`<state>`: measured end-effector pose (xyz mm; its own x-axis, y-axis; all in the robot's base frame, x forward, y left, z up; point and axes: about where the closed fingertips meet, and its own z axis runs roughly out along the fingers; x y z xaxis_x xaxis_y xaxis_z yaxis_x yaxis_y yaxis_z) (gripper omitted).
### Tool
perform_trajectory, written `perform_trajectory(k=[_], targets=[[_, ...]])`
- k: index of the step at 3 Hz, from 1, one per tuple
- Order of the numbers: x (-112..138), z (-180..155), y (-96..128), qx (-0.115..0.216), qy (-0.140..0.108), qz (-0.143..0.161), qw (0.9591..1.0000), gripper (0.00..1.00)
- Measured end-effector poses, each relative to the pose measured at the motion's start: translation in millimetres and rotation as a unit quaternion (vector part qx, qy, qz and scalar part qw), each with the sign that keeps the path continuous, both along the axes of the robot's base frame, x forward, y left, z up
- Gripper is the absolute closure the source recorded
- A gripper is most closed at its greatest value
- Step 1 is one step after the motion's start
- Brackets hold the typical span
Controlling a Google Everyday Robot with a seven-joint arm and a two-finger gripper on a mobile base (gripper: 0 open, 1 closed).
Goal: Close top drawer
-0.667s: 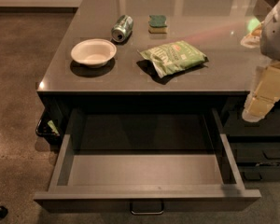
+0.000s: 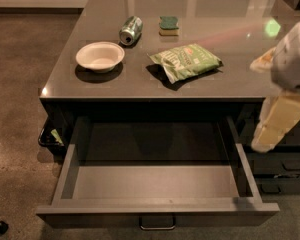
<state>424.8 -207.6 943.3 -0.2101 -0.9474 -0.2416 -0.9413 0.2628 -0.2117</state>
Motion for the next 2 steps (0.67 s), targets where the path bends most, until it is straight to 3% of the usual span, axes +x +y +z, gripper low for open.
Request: perform_trajectory(k=[1, 2], targets=[[-15, -45, 6, 0.03, 0.036, 0.017, 0.9988, 0.0], [-25, -77, 7, 0.06, 0.075, 0.033, 0.9949, 0.0]])
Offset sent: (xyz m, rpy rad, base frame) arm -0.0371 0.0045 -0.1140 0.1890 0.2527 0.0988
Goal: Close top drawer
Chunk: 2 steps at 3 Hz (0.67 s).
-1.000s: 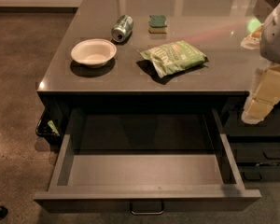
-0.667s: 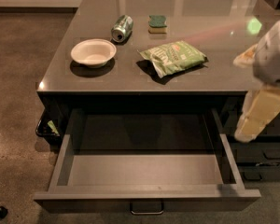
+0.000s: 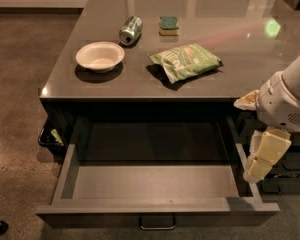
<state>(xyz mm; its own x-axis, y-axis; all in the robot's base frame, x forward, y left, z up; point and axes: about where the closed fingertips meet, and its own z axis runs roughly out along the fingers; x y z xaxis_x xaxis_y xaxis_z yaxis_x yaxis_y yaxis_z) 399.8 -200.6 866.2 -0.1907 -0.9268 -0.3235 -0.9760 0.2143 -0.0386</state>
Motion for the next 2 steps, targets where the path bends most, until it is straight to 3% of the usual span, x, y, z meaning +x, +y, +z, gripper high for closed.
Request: perform_trajectory(k=[1, 2], targets=[[0, 0, 0, 0.0, 0.0, 0.0, 1.0, 0.0], [-17, -9, 4, -0.004, 0.004, 0.003, 1.0, 0.0]])
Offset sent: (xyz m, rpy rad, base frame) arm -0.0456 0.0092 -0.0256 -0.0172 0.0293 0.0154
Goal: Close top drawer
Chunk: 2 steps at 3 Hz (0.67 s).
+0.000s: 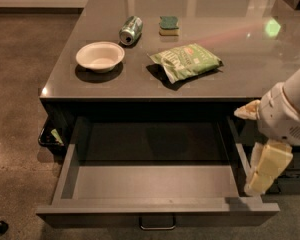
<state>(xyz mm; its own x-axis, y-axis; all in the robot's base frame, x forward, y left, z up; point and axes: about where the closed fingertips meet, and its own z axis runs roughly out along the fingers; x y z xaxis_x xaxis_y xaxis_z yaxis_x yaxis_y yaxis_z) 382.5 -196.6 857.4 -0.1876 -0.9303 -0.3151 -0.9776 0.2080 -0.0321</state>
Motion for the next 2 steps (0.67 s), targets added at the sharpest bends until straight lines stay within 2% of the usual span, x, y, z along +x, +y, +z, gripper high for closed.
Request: perform_trajectory(k=[1, 2], targets=[[-42, -13, 10, 0.006, 0.005, -0.001, 1.0, 0.0], [-81, -46, 18, 0.032, 0.03, 0.009, 0.999, 0.0]])
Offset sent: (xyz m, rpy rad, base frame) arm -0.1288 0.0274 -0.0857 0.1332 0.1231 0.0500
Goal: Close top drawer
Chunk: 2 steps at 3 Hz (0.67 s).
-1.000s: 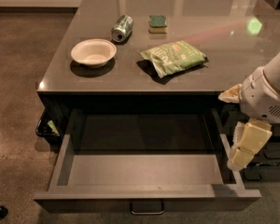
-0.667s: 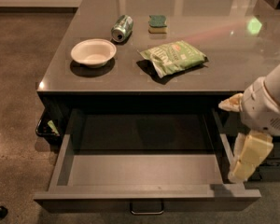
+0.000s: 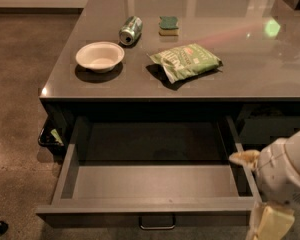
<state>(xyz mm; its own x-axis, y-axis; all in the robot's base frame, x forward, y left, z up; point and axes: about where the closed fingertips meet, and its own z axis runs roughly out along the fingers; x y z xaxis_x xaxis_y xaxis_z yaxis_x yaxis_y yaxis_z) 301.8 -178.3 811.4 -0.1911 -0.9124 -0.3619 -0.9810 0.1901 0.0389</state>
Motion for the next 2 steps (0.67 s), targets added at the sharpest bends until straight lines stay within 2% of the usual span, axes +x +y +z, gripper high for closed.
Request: perform_trajectory(k=[1, 2], targets=[[-18.0, -44.6, 7.8, 0.02, 0.048, 0.028, 0.9983, 0.0], [-18.0, -44.6, 7.8, 0.02, 0.048, 0.028, 0.9983, 0.0]])
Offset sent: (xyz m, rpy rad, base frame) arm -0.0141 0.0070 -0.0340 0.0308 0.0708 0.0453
